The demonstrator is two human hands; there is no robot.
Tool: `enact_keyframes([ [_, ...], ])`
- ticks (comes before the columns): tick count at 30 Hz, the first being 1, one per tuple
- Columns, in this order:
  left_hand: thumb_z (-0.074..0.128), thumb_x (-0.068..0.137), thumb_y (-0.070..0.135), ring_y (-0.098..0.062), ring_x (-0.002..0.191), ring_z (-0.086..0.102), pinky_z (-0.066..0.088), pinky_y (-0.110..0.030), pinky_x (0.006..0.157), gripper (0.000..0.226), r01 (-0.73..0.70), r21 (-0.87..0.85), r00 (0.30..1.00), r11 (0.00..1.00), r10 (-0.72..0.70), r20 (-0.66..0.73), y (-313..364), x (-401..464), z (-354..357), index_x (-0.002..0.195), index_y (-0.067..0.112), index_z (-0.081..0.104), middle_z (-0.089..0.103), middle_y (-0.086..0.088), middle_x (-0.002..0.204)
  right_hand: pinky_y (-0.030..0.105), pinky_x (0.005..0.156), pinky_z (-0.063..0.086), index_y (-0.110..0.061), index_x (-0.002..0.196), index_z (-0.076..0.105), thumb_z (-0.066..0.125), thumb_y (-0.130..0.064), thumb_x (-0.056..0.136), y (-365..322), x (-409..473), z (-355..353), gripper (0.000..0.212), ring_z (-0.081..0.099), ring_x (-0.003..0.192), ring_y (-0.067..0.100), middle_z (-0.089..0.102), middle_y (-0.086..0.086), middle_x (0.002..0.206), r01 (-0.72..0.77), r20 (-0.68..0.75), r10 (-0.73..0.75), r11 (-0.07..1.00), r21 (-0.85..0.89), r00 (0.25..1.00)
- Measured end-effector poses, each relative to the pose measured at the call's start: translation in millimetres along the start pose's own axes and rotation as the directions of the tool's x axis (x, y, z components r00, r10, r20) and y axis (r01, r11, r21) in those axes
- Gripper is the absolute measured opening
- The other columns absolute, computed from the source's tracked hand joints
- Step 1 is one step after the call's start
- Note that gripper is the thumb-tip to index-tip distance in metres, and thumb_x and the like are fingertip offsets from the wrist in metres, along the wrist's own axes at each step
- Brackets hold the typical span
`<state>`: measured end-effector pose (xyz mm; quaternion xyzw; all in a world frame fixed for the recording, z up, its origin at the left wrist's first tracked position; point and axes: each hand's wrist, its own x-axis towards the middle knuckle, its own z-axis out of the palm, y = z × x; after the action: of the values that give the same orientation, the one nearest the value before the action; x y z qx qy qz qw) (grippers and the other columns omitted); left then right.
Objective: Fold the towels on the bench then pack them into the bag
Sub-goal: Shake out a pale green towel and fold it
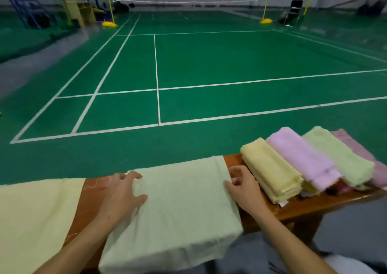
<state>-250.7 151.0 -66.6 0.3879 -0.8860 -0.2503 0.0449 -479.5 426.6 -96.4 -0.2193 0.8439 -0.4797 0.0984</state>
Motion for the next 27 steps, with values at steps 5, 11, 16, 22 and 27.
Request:
enact_keyframes([
  [5, 0.092, 0.076, 0.028, -0.020, 0.109, 0.054, 0.043, -0.034, 0.088, 0.077, 0.111, -0.206, 0.992, 0.972, -0.096, 0.082, -5, 10, -9, 0.138, 0.024, 0.048, 0.054, -0.008, 0.134, 0.018, 0.065, 0.043, -0.029, 0.107, 0.076, 0.081, -0.021, 0.089, -5, 0, -8, 0.020, 0.050, 0.063, 0.001, 0.062, -0.009, 0.074, 0.053, 0.161, -0.058, 0.998, 0.038, 0.985],
  [11, 0.083, 0.085, 0.006, -0.006, 0.063, 0.069, 0.046, -0.010, 0.052, 0.025, 0.055, -0.458, 0.994, 0.888, -0.006, 0.106, -14, 4, -23, 0.105, 0.020, 0.076, 0.074, 0.005, 0.083, 0.014, 0.064, 0.044, -0.028, 0.103, 0.081, 0.083, -0.023, 0.088, -26, -5, -22, 0.016, 0.052, 0.072, 0.008, 0.071, 0.007, 0.086, 0.015, 0.193, -0.030, 0.997, 0.082, 0.981],
  [16, 0.090, 0.079, 0.012, -0.029, 0.083, 0.076, 0.063, -0.042, 0.074, 0.030, 0.031, -0.599, 0.998, 0.800, 0.005, 0.059, -22, 1, -39, 0.103, 0.029, 0.081, 0.076, -0.015, 0.100, 0.002, 0.065, 0.046, -0.023, 0.115, 0.078, 0.080, -0.021, 0.091, -43, -12, -39, 0.024, 0.058, 0.088, 0.000, 0.068, -0.008, 0.108, -0.022, 0.152, 0.002, 0.991, 0.129, 0.988],
  [22, 0.086, 0.082, 0.009, -0.022, 0.071, 0.070, 0.056, -0.025, 0.059, 0.019, -0.003, -0.728, 1.000, 0.686, 0.019, 0.014, -18, -15, -56, 0.100, 0.012, 0.082, 0.074, -0.024, 0.098, 0.007, 0.069, 0.051, -0.018, 0.117, 0.078, 0.084, -0.018, 0.087, -53, -26, -49, 0.030, 0.063, 0.107, 0.004, 0.069, -0.012, 0.115, 0.048, 0.088, -0.065, 0.981, 0.187, 0.994],
  [27, 0.085, 0.082, 0.011, -0.024, 0.079, 0.059, 0.049, -0.034, 0.068, 0.019, -0.061, -0.791, 0.998, 0.609, 0.036, -0.050, -19, -30, -76, 0.097, 0.024, 0.085, 0.078, -0.018, 0.096, 0.021, 0.089, 0.058, -0.017, 0.125, 0.075, 0.085, -0.020, 0.086, -66, -36, -61, 0.041, 0.064, 0.112, -0.001, 0.072, -0.011, 0.120, 0.172, 0.076, -0.180, 0.980, 0.105, 0.981],
])
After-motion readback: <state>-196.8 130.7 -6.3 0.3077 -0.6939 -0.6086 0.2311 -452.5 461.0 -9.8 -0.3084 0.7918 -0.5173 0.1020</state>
